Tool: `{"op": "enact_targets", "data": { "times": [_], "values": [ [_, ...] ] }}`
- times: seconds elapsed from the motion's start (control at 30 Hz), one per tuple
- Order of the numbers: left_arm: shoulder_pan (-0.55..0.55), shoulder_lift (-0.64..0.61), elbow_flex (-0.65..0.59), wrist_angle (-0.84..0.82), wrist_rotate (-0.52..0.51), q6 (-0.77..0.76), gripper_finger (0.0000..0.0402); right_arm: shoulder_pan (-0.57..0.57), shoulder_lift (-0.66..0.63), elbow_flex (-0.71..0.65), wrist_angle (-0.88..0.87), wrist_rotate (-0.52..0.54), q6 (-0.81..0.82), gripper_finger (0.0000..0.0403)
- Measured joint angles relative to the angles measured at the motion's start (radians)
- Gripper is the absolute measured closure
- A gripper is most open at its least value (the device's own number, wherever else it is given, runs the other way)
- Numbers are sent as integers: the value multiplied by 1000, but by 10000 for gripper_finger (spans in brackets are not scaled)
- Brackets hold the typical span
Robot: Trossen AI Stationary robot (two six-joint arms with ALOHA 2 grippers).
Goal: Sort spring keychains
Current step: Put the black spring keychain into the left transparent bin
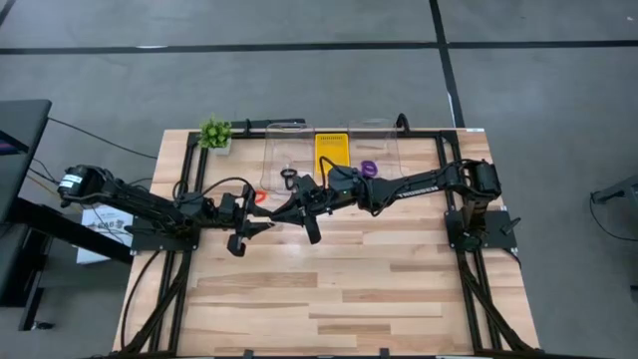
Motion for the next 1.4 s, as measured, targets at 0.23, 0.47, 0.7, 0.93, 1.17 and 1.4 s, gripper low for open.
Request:
{"op": "enact_targets", "data": {
  "times": [0.23,0.47,0.7,0.93,1.17,1.4],
  "values": [
    [0,0,0,9,10,0,279,-2,0,0,-46,0,0,377],
    [0,0,0,13,10,0,284,-2,0,0,-65,12,-8,376],
    [1,0,0,12,10,3,351,-2,0,0,-65,24,-8,372],
    [1,0,0,11,7,4,370,-2,0,0,-65,26,-8,365],
    [1,0,0,10,-7,4,377,4,0,0,-65,27,-8,358],
    [1,0,0,9,-9,4,368,22,0,0,-65,26,-8,340]
  ]
}}
